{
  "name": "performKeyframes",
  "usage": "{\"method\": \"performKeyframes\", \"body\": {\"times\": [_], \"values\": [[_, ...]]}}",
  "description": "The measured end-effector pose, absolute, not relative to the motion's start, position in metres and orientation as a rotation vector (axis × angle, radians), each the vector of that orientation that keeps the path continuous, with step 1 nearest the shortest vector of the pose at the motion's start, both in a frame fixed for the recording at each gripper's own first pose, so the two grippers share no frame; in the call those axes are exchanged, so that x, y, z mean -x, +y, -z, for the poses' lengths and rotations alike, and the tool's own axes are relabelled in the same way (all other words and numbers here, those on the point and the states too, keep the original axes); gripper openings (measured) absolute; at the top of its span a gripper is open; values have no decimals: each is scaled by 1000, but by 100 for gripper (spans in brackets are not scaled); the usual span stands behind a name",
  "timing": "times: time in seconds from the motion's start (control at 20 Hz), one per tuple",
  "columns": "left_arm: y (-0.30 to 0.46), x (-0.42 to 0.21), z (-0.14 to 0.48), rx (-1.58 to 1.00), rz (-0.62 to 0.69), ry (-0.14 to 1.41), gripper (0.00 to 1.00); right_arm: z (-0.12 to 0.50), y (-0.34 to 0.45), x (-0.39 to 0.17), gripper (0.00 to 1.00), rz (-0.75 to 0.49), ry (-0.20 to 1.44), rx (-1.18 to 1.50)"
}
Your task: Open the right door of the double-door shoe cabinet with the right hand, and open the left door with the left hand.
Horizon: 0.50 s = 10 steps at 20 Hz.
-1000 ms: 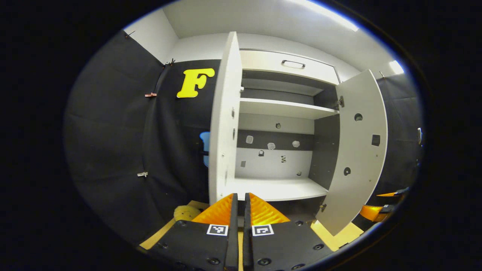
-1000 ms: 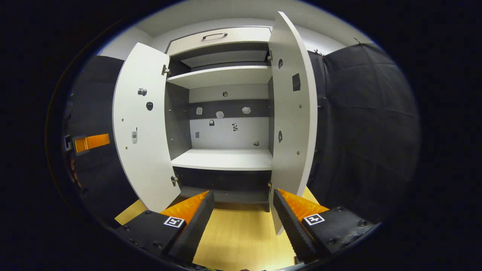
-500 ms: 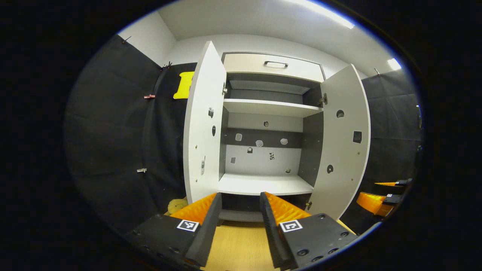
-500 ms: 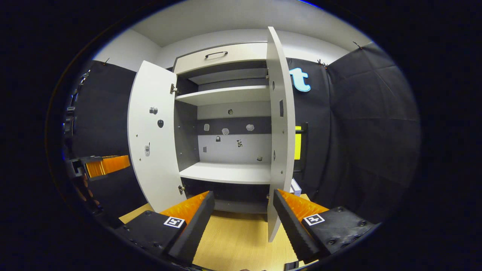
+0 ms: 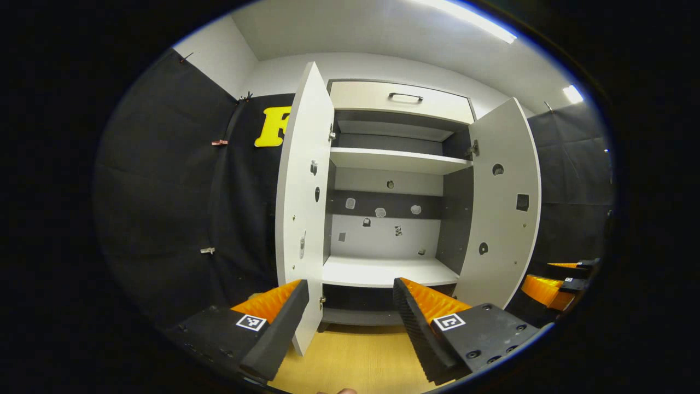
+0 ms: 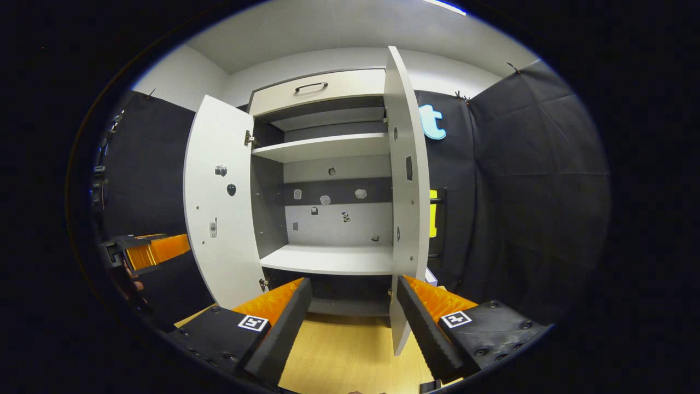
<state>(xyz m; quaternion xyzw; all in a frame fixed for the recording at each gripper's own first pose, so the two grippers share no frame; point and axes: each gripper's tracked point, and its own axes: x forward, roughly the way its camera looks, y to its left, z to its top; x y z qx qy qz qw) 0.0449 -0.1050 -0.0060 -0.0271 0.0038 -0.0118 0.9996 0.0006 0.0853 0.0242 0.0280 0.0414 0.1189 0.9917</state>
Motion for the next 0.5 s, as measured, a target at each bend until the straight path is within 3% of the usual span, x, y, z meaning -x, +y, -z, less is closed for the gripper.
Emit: {"method": "performKeyframes", "body": {"times": [0.5], "values": [[-99, -36, 21, 65, 61, 38, 95, -3, 101, 0, 98, -232, 119, -41]]}}
